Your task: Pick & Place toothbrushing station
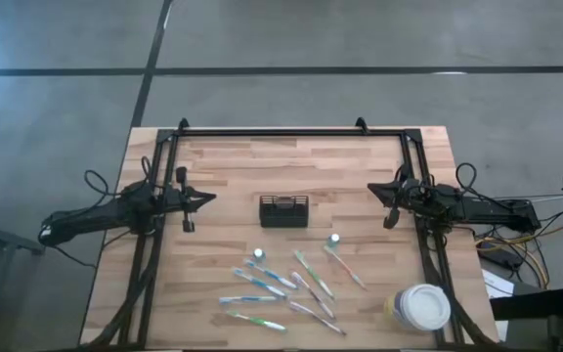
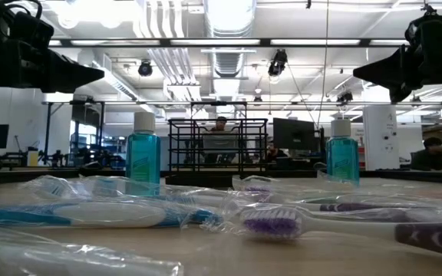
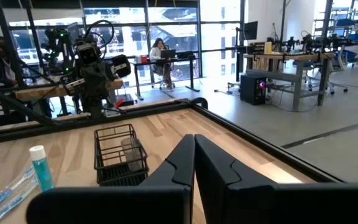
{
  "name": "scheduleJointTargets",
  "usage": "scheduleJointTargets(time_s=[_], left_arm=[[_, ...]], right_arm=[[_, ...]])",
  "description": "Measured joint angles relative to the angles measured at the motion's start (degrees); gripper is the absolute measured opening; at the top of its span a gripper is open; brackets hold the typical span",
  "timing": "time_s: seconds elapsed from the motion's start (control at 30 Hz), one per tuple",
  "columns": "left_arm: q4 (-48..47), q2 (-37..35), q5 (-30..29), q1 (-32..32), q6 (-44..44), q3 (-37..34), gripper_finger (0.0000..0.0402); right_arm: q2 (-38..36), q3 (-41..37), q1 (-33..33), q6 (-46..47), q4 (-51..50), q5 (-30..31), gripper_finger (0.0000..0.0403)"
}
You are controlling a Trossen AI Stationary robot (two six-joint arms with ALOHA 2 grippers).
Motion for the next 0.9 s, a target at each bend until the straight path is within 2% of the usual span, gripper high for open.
scheduleJointTargets(time_s=[0.4,0.53,0.7,0.8,0.9], left_arm=[[0.93,-0.01,0.03,0.02,0.00,-0.03,0.0014],[5.35,0.01,0.20,0.02,-1.13,-0.13,0.0014],[11.67,0.01,0.20,0.02,-8.75,-0.13,0.0014],[13.51,0.01,0.15,0.02,-8.54,-0.13,0.0014],[14.24,0.03,-3.90,0.00,-9.93,-0.11,0.0014]], right_arm=[[0.00,0.00,0.02,0.02,0.00,-0.02,0.0008],[0.00,0.01,0.00,0.00,0.00,-0.01,0.0008],[0.01,0.00,0.02,0.00,0.44,0.00,0.0008],[0.02,0.01,0.00,-0.19,1.55,-0.02,0.0008],[0.00,0.01,0.00,-0.10,1.79,0.00,0.0008]])
